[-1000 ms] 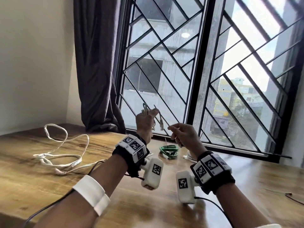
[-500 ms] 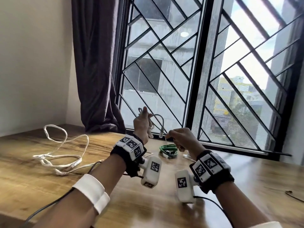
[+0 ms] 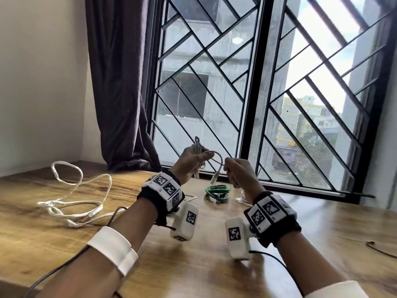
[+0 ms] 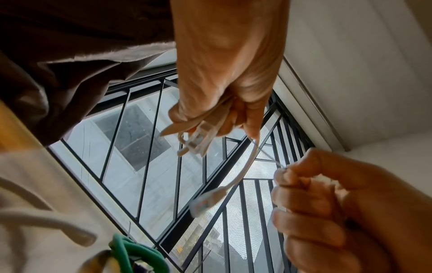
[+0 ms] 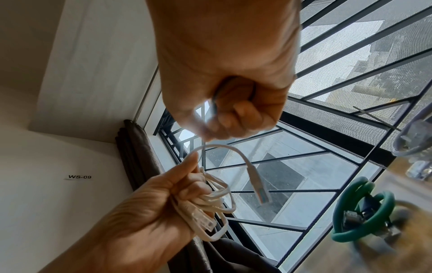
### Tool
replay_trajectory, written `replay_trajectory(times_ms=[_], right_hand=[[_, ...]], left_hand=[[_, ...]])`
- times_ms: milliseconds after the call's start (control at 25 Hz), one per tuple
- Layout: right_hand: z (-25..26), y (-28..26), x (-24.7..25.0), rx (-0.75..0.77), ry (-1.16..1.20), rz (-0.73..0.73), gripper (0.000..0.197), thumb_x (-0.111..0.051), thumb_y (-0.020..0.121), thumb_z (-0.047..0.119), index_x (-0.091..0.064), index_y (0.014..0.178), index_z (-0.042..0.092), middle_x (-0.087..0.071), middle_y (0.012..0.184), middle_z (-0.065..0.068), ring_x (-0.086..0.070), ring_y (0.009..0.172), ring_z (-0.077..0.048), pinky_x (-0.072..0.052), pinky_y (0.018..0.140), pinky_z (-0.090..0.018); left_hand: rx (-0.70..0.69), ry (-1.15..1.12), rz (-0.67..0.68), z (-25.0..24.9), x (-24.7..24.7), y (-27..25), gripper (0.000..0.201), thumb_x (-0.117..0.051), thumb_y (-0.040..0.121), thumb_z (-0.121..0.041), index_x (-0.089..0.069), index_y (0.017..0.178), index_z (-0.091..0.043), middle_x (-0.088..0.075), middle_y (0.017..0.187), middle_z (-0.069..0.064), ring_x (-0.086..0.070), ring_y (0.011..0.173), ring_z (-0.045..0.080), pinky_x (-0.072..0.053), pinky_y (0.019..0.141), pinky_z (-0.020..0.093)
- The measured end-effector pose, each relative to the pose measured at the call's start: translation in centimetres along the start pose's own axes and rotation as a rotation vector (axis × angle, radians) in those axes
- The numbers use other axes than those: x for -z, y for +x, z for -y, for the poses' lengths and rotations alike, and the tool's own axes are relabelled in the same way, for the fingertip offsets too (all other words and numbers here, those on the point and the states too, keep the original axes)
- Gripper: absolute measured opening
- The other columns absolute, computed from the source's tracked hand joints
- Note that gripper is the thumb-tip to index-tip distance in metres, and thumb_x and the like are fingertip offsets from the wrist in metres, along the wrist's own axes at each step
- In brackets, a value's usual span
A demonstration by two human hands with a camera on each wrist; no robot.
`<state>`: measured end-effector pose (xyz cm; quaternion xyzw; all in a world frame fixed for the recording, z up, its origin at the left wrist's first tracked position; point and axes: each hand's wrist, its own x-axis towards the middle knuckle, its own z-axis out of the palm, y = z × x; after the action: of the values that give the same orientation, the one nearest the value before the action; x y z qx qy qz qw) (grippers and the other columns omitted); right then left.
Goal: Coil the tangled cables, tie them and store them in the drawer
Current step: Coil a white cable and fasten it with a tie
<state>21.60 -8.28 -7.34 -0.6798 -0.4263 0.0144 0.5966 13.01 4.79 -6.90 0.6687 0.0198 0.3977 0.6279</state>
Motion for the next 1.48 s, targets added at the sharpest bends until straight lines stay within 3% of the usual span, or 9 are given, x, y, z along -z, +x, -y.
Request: replay_trajectory(times_ms=[160, 320, 440, 560, 680, 880, 960, 1200, 1480], right_hand=[[0.5, -0.4, 0.3, 0.064, 0.096, 0.021, 0.034, -0.039, 0.085, 0.008, -0.041, 0.052, 0.013, -0.036, 0.044, -0.001, -0.028, 0.038, -0.014, -0.020, 0.037, -0.017], [0.4, 0.1, 1.4, 0.148, 0.099, -0.169, 0.029, -0.038, 0.087, 0.006, -0.045, 0.061, 0.016, -0.047, 0.057, -0.007, -0.041, 0.044, -0.013, -0.028, 0.039, -0.021], [0.9, 0.2, 1.2, 0.219, 0.111, -0.289, 0.023, -0.040, 0.094, 0.009, -0.047, 0.074, 0.019, -0.059, 0.083, -0.007, -0.055, 0.070, -0.015, -0.046, 0.052, -0.022], [0.8, 0.3, 0.7, 0.210, 0.072, -0.317, 0.013, -0.041, 0.094, 0.016, -0.050, 0.084, 0.016, -0.067, 0.095, -0.004, -0.062, 0.083, -0.021, -0.049, 0.075, -0.034], [0.3, 0.7, 0.9, 0.150, 0.009, -0.346, 0.013, -0.038, 0.087, 0.027, -0.048, 0.084, 0.018, -0.068, 0.086, -0.006, -0.063, 0.080, -0.026, -0.048, 0.074, -0.040], [0.3, 0.5, 0.3, 0.071, 0.222, -0.225, 0.019, -0.036, 0.094, 0.016, -0.039, 0.076, 0.020, -0.044, 0.065, 0.000, -0.041, 0.057, -0.015, -0.035, 0.049, -0.027], [0.4, 0.4, 0.3, 0.104, 0.226, -0.270, 0.020, -0.034, 0.097, 0.014, -0.039, 0.079, 0.019, -0.045, 0.067, -0.001, -0.043, 0.058, -0.015, -0.035, 0.052, -0.029], [0.5, 0.2, 0.6, 0.092, -0.005, -0.440, 0.013, -0.030, 0.100, 0.020, -0.040, 0.097, 0.013, -0.056, 0.081, -0.010, -0.055, 0.077, -0.025, -0.039, 0.067, -0.034], [1.4, -0.3, 0.7, 0.083, -0.111, -0.458, 0.022, -0.030, 0.100, 0.021, -0.044, 0.109, 0.006, -0.055, 0.086, -0.009, -0.051, 0.079, -0.024, -0.033, 0.069, -0.030]], left_hand=[[0.092, -0.004, -0.168, -0.2, -0.3, 0.0, 0.030, -0.055, 0.095, -0.020, -0.049, 0.067, -0.011, -0.037, 0.044, -0.004, -0.030, 0.038, 0.007, -0.028, 0.037, 0.016], [0.200, -0.274, -0.222, -0.8, 0.7, 0.3, 0.041, -0.042, 0.098, -0.019, -0.030, 0.058, -0.020, -0.027, 0.034, -0.009, -0.021, 0.028, 0.004, -0.016, 0.032, 0.017], [0.242, -0.419, 0.089, -0.7, -1.2, -0.6, 0.040, -0.033, 0.099, -0.014, -0.029, 0.060, -0.020, -0.026, 0.036, -0.010, -0.021, 0.029, 0.003, -0.015, 0.035, 0.016], [0.306, -0.399, 0.464, -0.4, -4.5, -2.3, 0.040, -0.032, 0.100, -0.017, -0.033, 0.060, -0.017, -0.028, 0.037, -0.010, -0.023, 0.029, 0.001, -0.015, 0.038, 0.017], [0.329, -0.413, 0.545, -0.8, -5.6, -3.2, 0.041, -0.032, 0.100, -0.017, -0.036, 0.060, -0.015, -0.030, 0.037, -0.010, -0.025, 0.028, 0.000, -0.013, 0.038, 0.016], [0.258, -0.354, 0.527, -1.7, -5.3, -3.6, 0.058, -0.031, 0.091, -0.055, -0.035, 0.045, -0.021, -0.028, 0.034, -0.010, -0.024, 0.029, 0.002, -0.021, 0.039, 0.017], [0.229, -0.255, 0.479, -1.7, -5.3, -3.5, 0.059, -0.026, 0.094, -0.058, -0.036, 0.050, -0.020, -0.028, 0.037, -0.010, -0.024, 0.031, 0.003, -0.023, 0.039, 0.016], [0.096, 0.057, 0.187, -1.3, -6.1, -3.4, 0.046, -0.049, 0.093, -0.044, -0.045, 0.059, -0.014, -0.041, 0.040, -0.009, -0.040, 0.034, 0.006, -0.038, 0.037, 0.016], [0.163, -0.050, 0.334, -1.6, -5.8, -3.3, 0.051, -0.037, 0.093, -0.058, -0.053, 0.073, -0.014, -0.036, 0.047, -0.010, -0.031, 0.040, 0.004, -0.031, 0.044, 0.016]])
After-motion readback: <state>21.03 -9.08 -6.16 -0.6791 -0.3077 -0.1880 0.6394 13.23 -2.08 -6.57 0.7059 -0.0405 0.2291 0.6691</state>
